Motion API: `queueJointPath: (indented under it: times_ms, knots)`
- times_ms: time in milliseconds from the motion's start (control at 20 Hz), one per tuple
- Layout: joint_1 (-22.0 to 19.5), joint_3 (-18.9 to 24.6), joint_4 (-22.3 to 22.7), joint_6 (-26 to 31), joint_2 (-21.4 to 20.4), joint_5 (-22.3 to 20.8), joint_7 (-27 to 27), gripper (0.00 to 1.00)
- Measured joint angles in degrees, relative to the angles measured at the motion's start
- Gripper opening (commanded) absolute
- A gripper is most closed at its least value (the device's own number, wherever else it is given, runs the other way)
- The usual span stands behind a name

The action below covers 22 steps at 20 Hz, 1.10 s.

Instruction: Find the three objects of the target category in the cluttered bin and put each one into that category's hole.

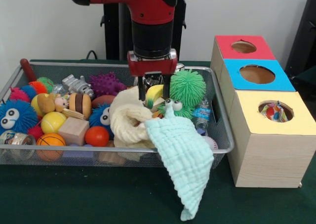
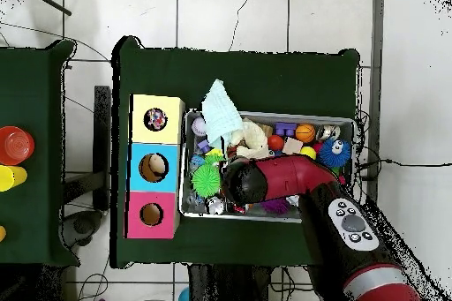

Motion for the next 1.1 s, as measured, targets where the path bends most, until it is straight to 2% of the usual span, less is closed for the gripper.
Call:
queueJointPath:
  times_ms: [250,500,900,1100]
  knots:
    - [1.1,-3.3,-0.2,0.0,-1.5,-0.4,0.0,1.0]
    - [0.7,-4.0,-0.5,-0.4,-1.2,-0.4,0.0,1.0]
    - [-0.7,-4.0,-1.3,-5.1,3.0,-0.3,0.0,1.0]
    - [-1.1,-4.2,-3.3,-6.1,5.1,-0.3,0.0,1.0]
